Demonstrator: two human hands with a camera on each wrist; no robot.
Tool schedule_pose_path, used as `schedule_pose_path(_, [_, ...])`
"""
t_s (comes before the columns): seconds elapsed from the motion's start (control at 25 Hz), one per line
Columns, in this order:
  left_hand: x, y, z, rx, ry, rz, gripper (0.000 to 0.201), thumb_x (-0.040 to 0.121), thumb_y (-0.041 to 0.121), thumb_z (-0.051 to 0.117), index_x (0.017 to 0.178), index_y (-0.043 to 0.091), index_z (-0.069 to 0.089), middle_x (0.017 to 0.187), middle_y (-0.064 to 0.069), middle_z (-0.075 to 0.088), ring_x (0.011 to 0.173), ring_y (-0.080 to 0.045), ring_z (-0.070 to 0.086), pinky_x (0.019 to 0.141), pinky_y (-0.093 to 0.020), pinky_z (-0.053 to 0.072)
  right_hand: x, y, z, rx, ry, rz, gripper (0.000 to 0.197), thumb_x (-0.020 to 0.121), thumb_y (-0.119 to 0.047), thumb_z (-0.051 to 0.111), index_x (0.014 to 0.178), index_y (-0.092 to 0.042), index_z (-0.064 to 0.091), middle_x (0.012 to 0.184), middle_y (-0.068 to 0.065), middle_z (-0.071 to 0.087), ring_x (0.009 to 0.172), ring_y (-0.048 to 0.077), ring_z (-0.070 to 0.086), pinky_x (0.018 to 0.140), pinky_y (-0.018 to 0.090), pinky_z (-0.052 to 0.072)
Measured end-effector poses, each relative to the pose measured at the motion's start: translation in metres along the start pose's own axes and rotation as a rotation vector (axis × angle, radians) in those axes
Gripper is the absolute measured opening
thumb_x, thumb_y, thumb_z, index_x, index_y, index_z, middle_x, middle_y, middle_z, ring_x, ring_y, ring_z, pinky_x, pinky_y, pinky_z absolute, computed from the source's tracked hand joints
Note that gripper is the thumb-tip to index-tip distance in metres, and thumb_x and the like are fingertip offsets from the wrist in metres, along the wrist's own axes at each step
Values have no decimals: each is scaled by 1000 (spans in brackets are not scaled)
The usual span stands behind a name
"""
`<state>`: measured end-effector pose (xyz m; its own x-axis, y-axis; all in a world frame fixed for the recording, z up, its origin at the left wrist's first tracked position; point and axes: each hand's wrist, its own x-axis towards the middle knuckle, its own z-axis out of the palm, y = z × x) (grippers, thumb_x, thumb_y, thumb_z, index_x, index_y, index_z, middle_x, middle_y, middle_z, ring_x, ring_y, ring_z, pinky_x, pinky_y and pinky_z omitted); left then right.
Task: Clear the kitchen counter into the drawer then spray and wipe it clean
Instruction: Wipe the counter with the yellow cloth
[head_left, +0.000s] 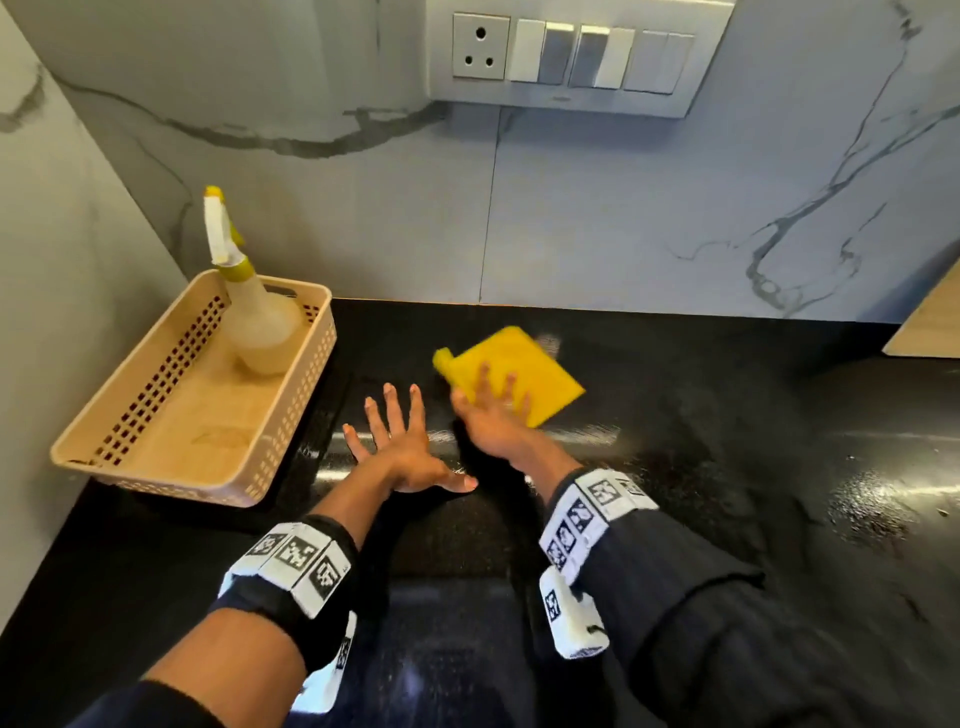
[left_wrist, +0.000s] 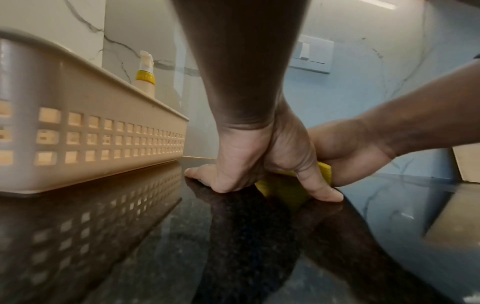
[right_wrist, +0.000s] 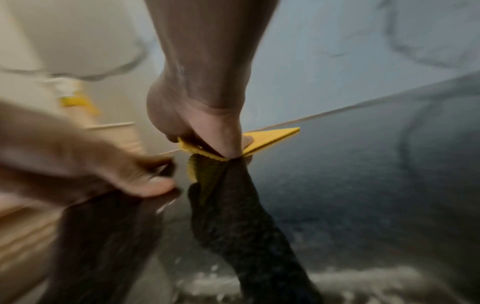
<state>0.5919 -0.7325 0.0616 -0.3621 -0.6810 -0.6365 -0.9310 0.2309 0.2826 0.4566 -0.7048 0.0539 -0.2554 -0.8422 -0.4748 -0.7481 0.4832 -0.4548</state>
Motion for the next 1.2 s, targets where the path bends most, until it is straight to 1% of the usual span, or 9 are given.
schedule_pose_path(0.2, [6,-4,2,-23,-8,24,152,56,75,74,142,23,-40,142,-4,-53,132,-32,-46,106,-62,-22,3,38,-20,-113,-156,-373,56,106,-42,22,156,-28,-1,161,-14,-10,147,12,-19,117,37,-15])
schedule_pose_path(0.36, [11,-5,2,-21,-68,39,153,57,76,73,133,25,-49,132,-5,-61,125,-33,-52,103,-63,-25,45,105,-87,36,156,175,58,107,-40,20,157,-19,-2,165,6,-4,152,28,-10,120,45,-5])
schedule_pose_path(0.48, [10,-2,-2,-11,-103,27,153,57,74,75,130,25,-51,130,-5,-62,123,-35,-53,102,-65,-24,81,52,-76,82,244,404,59,105,-47,17,157,-25,1,165,5,-12,148,41,-16,117,58,-9])
schedule_pose_path(0.56, [11,-2,-2,-2,-94,18,154,56,74,76,133,26,-49,133,-5,-61,125,-34,-52,104,-65,-23,92,0,-47,4,184,266,61,104,-49,17,158,-26,0,164,6,-14,147,44,-18,115,61,-12])
schedule_pose_path(0.68, [12,-2,1,38,-90,-12,152,55,76,74,143,23,-38,142,-9,-53,129,-34,-49,106,-64,-22,66,-47,-2,-219,-74,-274,56,105,-47,19,157,-32,4,164,0,-14,148,36,-21,114,56,-16])
schedule_pose_path(0.8, [12,-4,3,39,-86,-17,149,56,77,72,147,20,-31,148,-13,-45,131,-35,-47,106,-64,-23,35,-14,-9,-207,-221,-592,51,107,-42,23,155,-36,11,165,-7,-6,150,20,-17,117,43,-16])
schedule_pose_path(0.88, [11,-5,2,11,-59,17,152,54,77,74,143,22,-37,144,-9,-50,130,-35,-47,105,-63,-23,33,35,-39,-225,-143,-521,50,107,-39,25,155,-33,14,165,-7,-1,151,19,-10,119,39,-11])
schedule_pose_path(1.08, [12,-4,-2,-15,-66,31,155,54,75,76,139,25,-43,140,-6,-55,130,-35,-47,106,-65,-21,50,98,-87,-22,230,181,58,107,-41,19,157,-20,2,166,5,-5,151,31,-11,120,52,-7])
schedule_pose_path(1.2, [8,-4,0,-54,4,44,156,53,73,78,142,23,-39,144,-5,-51,133,-33,-45,106,-63,-22,35,42,-38,-132,103,-26,56,106,-45,18,157,-30,1,164,-1,-15,149,34,-17,116,55,-11])
